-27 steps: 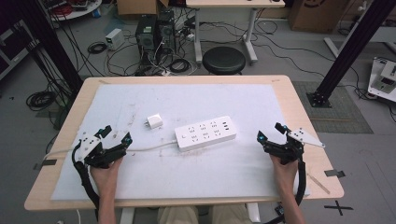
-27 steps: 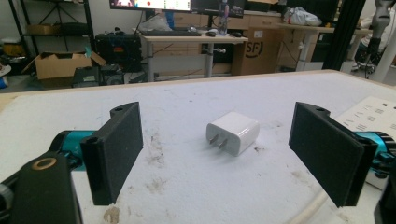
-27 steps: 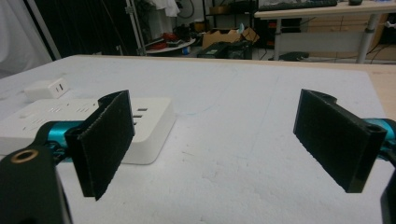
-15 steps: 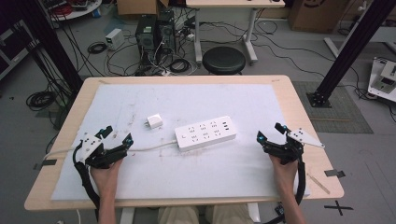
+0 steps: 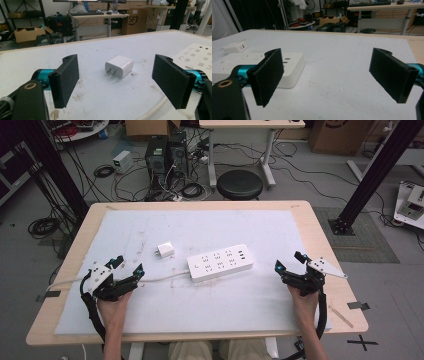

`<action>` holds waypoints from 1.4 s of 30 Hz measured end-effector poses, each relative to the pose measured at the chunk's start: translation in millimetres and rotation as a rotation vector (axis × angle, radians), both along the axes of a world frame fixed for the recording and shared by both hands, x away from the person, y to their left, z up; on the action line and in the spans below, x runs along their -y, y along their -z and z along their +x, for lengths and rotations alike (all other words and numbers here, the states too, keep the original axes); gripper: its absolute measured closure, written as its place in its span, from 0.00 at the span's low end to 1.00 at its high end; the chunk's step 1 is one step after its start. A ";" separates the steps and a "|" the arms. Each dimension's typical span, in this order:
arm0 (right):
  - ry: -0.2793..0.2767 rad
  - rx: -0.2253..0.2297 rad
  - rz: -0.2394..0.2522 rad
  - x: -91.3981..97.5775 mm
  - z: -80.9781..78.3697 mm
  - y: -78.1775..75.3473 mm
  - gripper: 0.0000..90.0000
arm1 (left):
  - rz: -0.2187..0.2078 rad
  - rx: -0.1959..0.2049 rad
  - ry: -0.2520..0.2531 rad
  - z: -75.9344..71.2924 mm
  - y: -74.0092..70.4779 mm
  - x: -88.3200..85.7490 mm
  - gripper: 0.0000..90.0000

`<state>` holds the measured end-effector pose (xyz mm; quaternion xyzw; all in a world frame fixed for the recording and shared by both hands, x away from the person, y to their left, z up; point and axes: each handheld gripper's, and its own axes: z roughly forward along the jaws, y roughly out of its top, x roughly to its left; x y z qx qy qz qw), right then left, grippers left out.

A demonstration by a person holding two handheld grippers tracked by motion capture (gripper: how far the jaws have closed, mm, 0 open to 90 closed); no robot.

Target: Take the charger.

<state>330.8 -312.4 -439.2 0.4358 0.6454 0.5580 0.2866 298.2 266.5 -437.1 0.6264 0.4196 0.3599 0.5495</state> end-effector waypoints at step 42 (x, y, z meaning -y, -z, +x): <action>-0.004 -0.014 -0.054 -6.7 -0.1 -0.8 0.14 | 0.387 -0.353 0.477 101.8 -59.6 33.2 0.24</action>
